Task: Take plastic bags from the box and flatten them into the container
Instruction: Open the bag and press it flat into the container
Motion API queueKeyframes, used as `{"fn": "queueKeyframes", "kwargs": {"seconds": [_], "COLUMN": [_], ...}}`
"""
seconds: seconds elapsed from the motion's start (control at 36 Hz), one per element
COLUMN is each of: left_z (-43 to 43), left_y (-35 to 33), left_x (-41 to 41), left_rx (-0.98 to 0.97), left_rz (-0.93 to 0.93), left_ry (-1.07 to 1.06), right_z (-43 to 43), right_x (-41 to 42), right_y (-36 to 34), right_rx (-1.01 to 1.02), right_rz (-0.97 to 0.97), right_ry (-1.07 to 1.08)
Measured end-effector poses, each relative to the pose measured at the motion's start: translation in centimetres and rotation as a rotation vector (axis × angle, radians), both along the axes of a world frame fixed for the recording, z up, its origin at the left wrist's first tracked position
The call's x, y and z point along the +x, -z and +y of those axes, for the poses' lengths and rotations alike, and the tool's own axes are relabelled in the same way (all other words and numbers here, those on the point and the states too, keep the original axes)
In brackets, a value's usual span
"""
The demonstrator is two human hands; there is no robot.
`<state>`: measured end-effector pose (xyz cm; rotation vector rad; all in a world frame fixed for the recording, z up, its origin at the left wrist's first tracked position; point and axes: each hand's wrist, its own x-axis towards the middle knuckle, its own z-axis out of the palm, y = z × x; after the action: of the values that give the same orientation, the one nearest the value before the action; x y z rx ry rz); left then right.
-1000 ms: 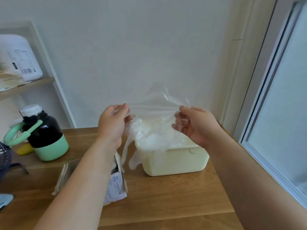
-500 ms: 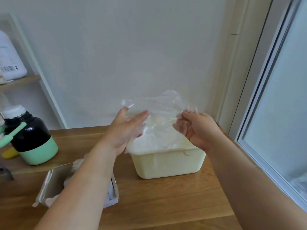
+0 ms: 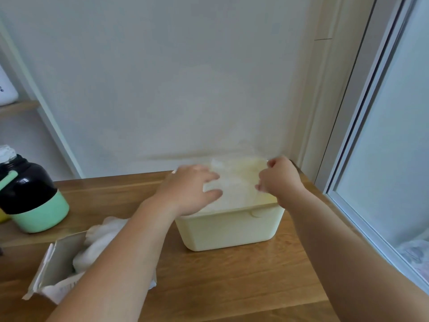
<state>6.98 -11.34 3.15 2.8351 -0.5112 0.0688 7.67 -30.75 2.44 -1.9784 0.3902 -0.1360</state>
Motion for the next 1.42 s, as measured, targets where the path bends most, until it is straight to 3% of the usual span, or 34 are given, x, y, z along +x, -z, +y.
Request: {"fn": "queueKeyframes", "kwargs": {"seconds": [0.06,0.19,0.28,0.36,0.44,0.5,0.69,0.75,0.81,0.92,1.06,1.19,1.31,1.42], "left_z": [-0.2,-1.1,-1.5,-1.7,-1.6,-1.3,-1.2,-1.3,-1.3,-1.1,-1.7,-1.4,-0.5,0.4], "left_y": [0.4,0.8,1.5,1.9,2.5,3.0,1.8,1.8,2.0,3.3,3.7,3.4,2.6,1.3], "left_x": [0.5,1.7,2.6,3.0,3.4,3.7,2.5,2.7,3.1,4.4,4.9,4.8,4.0,2.8], "left_rx": [0.067,0.184,0.250,0.245,0.237,0.216,0.084,0.097,0.191,0.432,0.459,0.286,0.082,0.028], "left_rz": [0.177,0.341,0.399,0.428,0.429,0.400,-0.181,-0.116,0.078,0.386,0.611,0.542,0.345,0.157], "left_ry": [-0.001,0.006,0.016,0.021,0.015,-0.009,0.041,0.133,0.170,0.098,0.060,0.016,-0.047,-0.080], "right_z": [-0.2,0.2,0.4,0.3,0.2,0.3,0.8,0.8,0.9,0.6,0.3,0.0,-0.4,-0.4], "right_x": [-0.2,-0.7,0.0,1.0,2.0,2.7,4.2,4.5,4.6,4.5,4.1,3.6,2.7,1.5], "right_y": [-0.4,-1.2,-1.2,-0.5,0.2,0.7,2.2,2.4,2.6,2.6,2.3,1.8,0.5,-0.4], "right_rx": [-0.298,-0.857,-0.942,-1.009,-0.861,-0.833,-0.902,-0.901,-0.900,-0.896,-0.906,-0.815,-0.743,-0.759], "right_rz": [0.007,-0.143,-0.194,0.029,0.337,0.423,0.480,0.476,0.476,0.488,0.485,0.404,0.224,0.067], "right_ry": [-0.072,-0.209,-0.438,-0.575,-0.695,-0.739,-0.785,-0.796,-0.794,-0.800,-0.807,-0.730,-0.607,-0.479]}}
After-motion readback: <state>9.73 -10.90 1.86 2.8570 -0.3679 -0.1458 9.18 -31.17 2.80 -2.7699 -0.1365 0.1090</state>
